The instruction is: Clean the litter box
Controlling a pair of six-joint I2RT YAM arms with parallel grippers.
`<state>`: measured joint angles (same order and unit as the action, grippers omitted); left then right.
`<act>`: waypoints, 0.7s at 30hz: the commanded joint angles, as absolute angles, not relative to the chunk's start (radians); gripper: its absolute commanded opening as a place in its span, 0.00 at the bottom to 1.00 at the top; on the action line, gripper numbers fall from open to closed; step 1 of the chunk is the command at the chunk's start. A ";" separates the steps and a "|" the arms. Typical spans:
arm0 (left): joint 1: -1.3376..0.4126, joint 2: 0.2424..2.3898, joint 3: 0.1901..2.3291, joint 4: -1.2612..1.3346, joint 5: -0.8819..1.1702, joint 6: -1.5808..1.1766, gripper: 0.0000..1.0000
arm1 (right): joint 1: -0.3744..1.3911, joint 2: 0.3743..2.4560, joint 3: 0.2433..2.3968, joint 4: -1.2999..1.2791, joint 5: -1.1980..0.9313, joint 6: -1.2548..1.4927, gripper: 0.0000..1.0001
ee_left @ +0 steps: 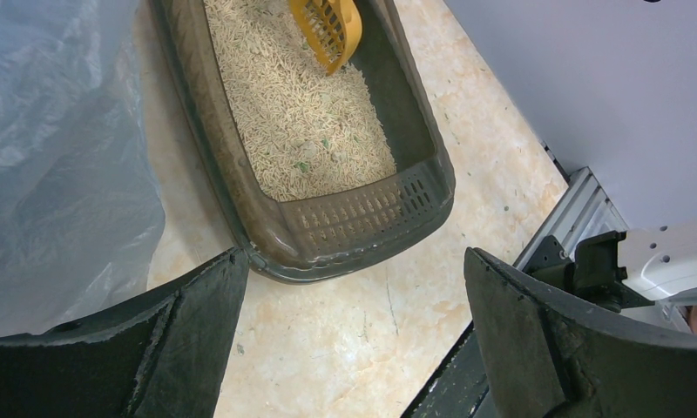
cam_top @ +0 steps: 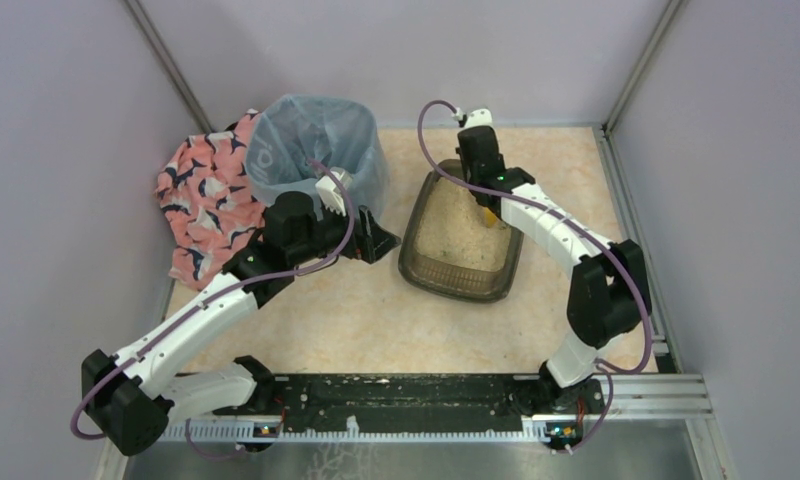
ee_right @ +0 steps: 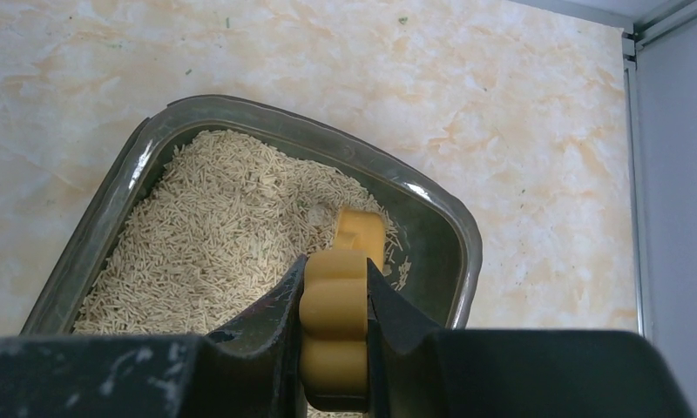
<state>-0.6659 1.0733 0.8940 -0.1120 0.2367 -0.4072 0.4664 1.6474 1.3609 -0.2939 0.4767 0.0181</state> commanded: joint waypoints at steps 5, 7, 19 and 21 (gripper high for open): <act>-0.669 1.089 0.895 -0.071 0.252 -0.408 0.99 | 0.461 1.557 1.364 -0.255 0.521 0.005 0.00; -0.669 1.094 0.893 -0.069 0.252 -0.407 0.99 | 0.462 1.548 1.362 -0.250 0.529 0.005 0.00; -0.669 1.110 0.893 -0.052 0.262 -0.411 0.99 | 0.466 1.624 1.323 -0.242 0.621 -0.066 0.00; -0.669 1.109 0.896 -0.055 0.265 -0.411 0.99 | 0.464 1.644 1.313 -0.228 0.582 -0.042 0.00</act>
<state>-0.6662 1.1057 0.8932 -0.0883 0.2520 -0.4084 0.4671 1.6081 1.3315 -0.2764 0.5900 -0.0528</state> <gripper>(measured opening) 0.987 0.201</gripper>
